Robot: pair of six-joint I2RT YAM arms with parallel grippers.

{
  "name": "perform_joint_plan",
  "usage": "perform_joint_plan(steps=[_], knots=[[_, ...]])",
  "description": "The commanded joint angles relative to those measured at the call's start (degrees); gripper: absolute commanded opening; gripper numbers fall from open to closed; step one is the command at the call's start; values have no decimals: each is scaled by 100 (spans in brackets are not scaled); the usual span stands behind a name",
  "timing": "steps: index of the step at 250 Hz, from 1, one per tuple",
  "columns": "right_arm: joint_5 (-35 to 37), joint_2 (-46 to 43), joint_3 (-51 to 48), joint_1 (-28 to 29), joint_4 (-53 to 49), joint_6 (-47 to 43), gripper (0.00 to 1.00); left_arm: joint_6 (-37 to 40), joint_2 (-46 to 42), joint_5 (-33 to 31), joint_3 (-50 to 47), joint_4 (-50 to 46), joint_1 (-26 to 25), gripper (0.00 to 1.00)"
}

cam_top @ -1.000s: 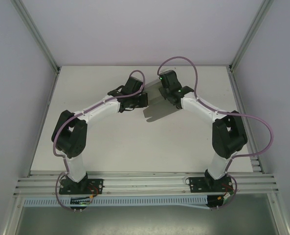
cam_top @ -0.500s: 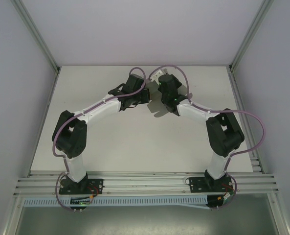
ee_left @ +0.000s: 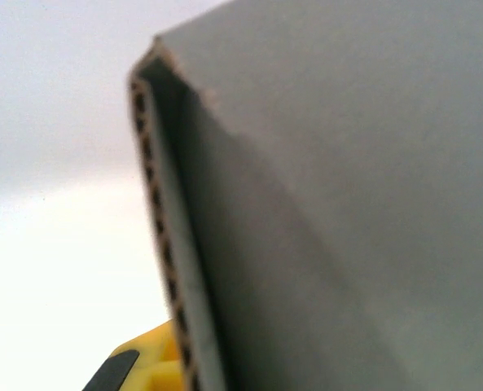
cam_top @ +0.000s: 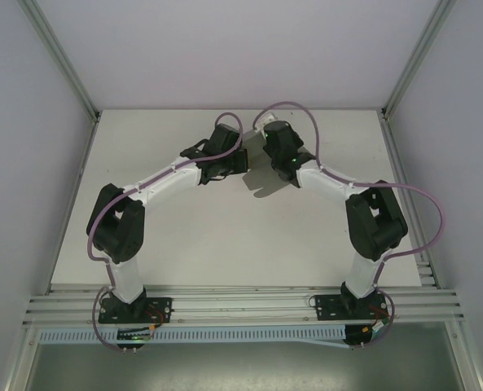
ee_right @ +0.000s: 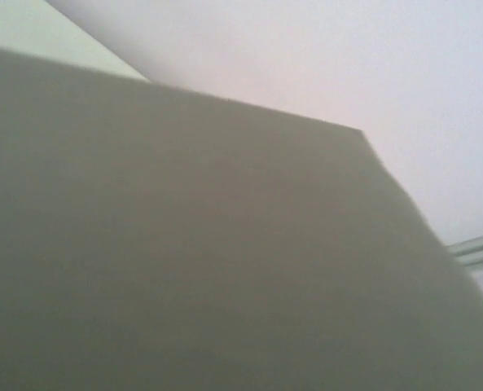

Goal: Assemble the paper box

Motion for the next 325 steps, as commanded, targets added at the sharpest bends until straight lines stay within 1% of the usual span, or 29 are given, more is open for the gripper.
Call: perform_joint_plan(steps=[1, 31, 47, 73, 108, 127, 143, 165, 184, 195, 239, 269, 287, 306, 325], knots=[[727, -242, 216, -1092, -1734, 2324, 0, 16, -329, -149, 44, -820, 101, 0], [63, -384, 375, -1340, -2031, 3570, 0, -19, -222, 58, 89, -809, 101, 0], [-70, -416, 407, -1373, -2022, 3722, 0, -36, -226, 88, 73, -786, 103, 0], [-84, -453, 436, -1329, -2002, 3627, 0, -33, -222, 154, 53, -740, 100, 0], [209, -460, 335, -1136, -1747, 2954, 0, -14, -115, 265, 152, -731, 99, 0], [473, -418, 218, -961, -1478, 2322, 0, -6, -37, 291, 234, -787, 100, 0], [994, -322, 125, -770, -1159, 1624, 0, -6, -20, 307, 269, -805, 96, 0], [1900, -21, 80, -555, -666, 571, 0, -39, -36, 237, 268, -849, 96, 0], [2362, 228, 15, -433, -180, -227, 0, -77, -62, 180, 280, -889, 101, 0], [2464, 310, -53, -398, 51, -516, 0, -77, -64, 177, 287, -918, 101, 0], [2501, 395, -225, -323, 414, -1061, 0, -94, -103, 37, 298, -1056, 98, 0], [2641, 431, -426, -316, 1011, -1736, 0, -90, -133, -13, 300, -1087, 101, 0], [2693, 448, -486, -313, 1202, -1946, 0, -106, -144, -31, 292, -1096, 100, 0], [2700, 423, -449, -313, 1113, -1737, 0, -120, -136, -1, 280, -1073, 103, 0], [2514, 332, -292, -313, 528, -1046, 0, -124, -108, 45, 289, -1062, 105, 0]])
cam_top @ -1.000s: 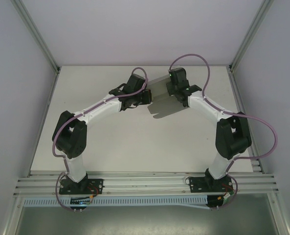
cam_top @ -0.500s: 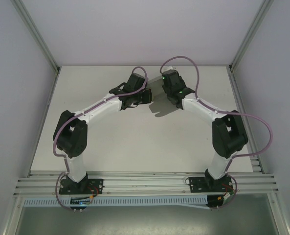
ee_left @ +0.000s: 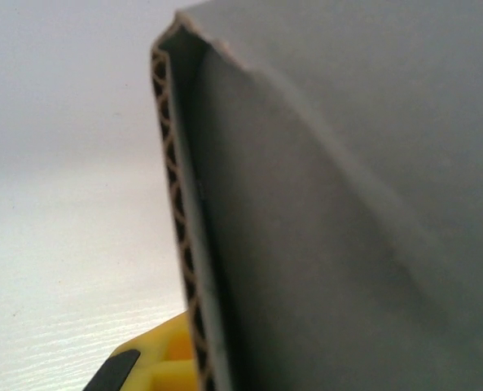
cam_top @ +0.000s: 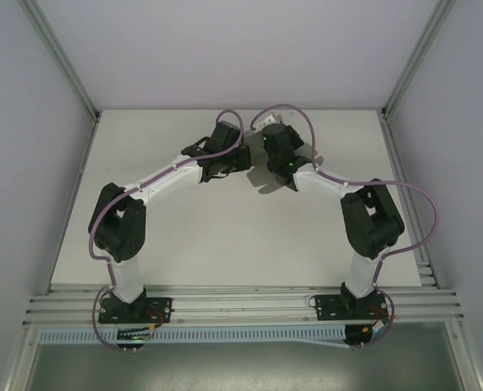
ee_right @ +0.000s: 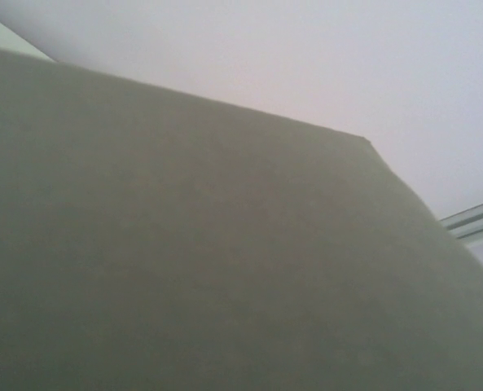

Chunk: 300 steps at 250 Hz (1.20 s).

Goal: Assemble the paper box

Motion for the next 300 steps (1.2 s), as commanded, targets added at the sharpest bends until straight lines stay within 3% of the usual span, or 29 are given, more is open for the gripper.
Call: perform_joint_plan(steps=[1, 54, 119, 164, 208, 215, 225, 232, 300], knots=[[1491, 156, 2, -471, -705, -133, 0, 85, -191, -103, 79, -1072, 114, 0], [-258, -499, 110, -468, -1924, 1480, 25, 236, -186, 161, 62, -848, 112, 0], [-1897, -1309, -150, -490, -2229, 1758, 57, 282, -137, 205, 27, -749, 112, 0], [-2897, -1803, -349, -505, -2452, 1902, 68, 314, -106, 235, 35, -714, 110, 0], [-3456, -2301, -584, -535, -2384, 2042, 76, 363, -124, 154, 9, -696, 109, 0], [-3524, -2394, -625, -550, -2342, 2093, 80, 377, -122, 153, 9, -694, 116, 0], [-3574, -2518, -677, -574, -2303, 2184, 95, 392, -121, 155, 1, -685, 111, 0], [-3546, -2584, -725, -592, -2257, 2267, 99, 414, -127, 159, -4, -671, 111, 0], [-3300, -3019, -1089, -719, -2217, 2791, 99, 737, -221, 334, -244, -158, 106, 0]])
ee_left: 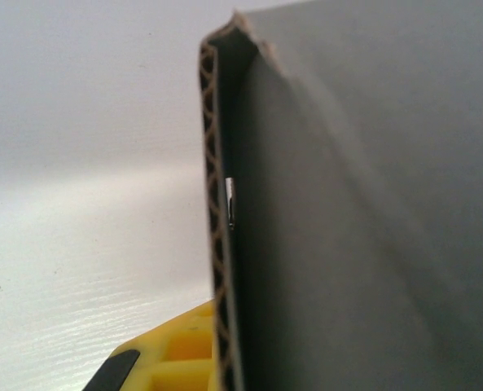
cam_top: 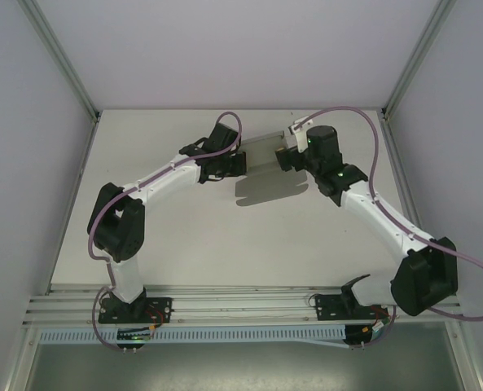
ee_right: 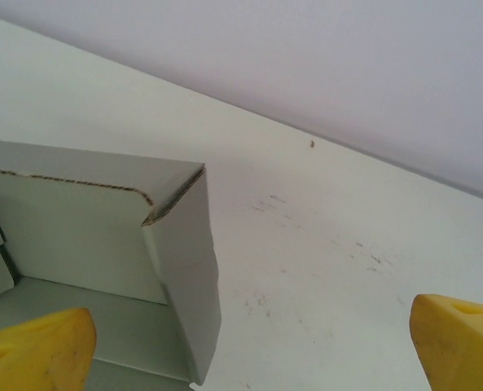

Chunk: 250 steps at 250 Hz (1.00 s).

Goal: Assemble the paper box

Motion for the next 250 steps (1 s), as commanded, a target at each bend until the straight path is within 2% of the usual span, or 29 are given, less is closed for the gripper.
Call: perform_joint_plan(steps=[1, 27, 51, 79, 99, 159, 186, 201, 212, 250], knots=[[31, -169, -166, -59, 119, 361, 99, 307, -217, 160, -177, 339, 32, 0], [-88, -157, -206, -62, 66, 390, 99, 388, -250, 232, -271, 537, 37, 0], [-69, 56, -21, -34, -198, 415, 86, 419, -249, 350, -272, 620, 35, 0], [340, 288, 112, -15, -242, 593, 63, 434, -243, 400, -255, 645, 35, 0], [282, 382, 115, 23, -147, 611, 59, 418, -235, 415, -241, 648, 35, 0], [489, 667, 278, 197, -140, 541, 60, 417, -173, 437, -150, 572, 31, 0], [345, 513, 240, 205, -174, 619, 72, 634, -100, 296, -27, 317, 35, 0], [174, 319, 190, 210, -263, 671, 83, 1117, 6, 129, 144, -39, 35, 0], [55, 127, 123, 211, -318, 750, 98, 1677, 20, 30, 144, -155, 37, 0], [-155, -822, -433, 189, -267, 1072, 99, 3956, -323, 223, -334, -118, 47, 0]])
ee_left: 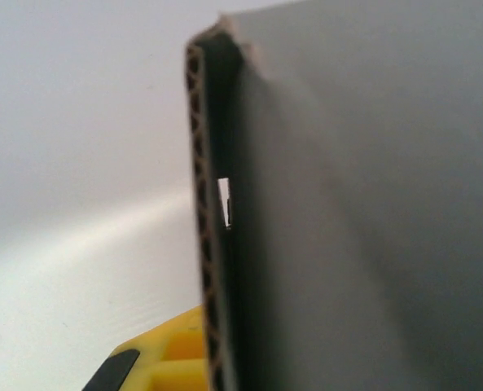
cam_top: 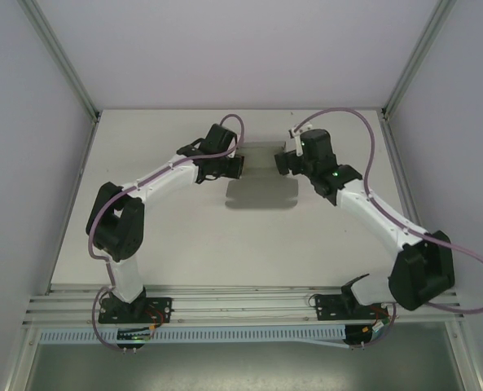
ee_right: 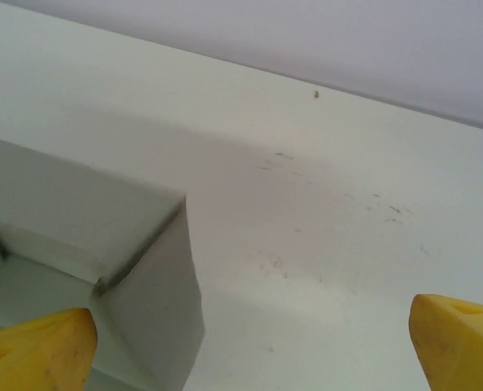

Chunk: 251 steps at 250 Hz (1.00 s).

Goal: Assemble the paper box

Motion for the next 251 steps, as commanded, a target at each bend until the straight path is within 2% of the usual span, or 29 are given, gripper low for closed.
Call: perform_joint_plan(steps=[1, 35, 57, 86, 107, 120, 142, 158, 176, 198, 218, 251], knots=[[-317, -890, -349, 35, 41, 348, 99, 2196, -316, 209, -193, -175, -55, 0], [48, -1690, -778, -177, -154, 721, 99, 4072, -538, 840, -160, -905, -60, 0], [91, -1985, -929, -444, -425, 832, 99, 5083, -462, 1160, 235, -1768, -58, 0], [-68, -2110, -1052, -864, -673, 917, 99, 5849, 151, 720, 1242, -3050, -59, 0], [-14, -2047, -1086, -1024, -797, 907, 99, 5920, 899, 187, 2279, -4020, -66, 0], [34, -1986, -1089, -1080, -823, 889, 99, 5966, 1309, 118, 2875, -4627, -66, 0], [11, -1829, -1067, -1148, -858, 836, 99, 6064, 1772, 135, 3520, -5084, -90, 0], [-12, -1684, -1019, -1180, -932, 827, 99, 6032, 2036, -174, 3815, -5264, -117, 0], [-31, -1531, -941, -1219, -1041, 818, 99, 5906, 2287, -983, 3831, -5252, -203, 0], [-25, -1369, -884, -1250, -1113, 827, 99, 5913, 2426, -1800, 3351, -4915, -333, 0], [-72, -1267, -840, -1275, -1156, 827, 99, 5834, 2505, -2009, 3098, -4676, -470, 0], [-144, -1131, -811, -1286, -1188, 820, 99, 5493, 2949, -2341, 3387, -4351, -670, 0]])
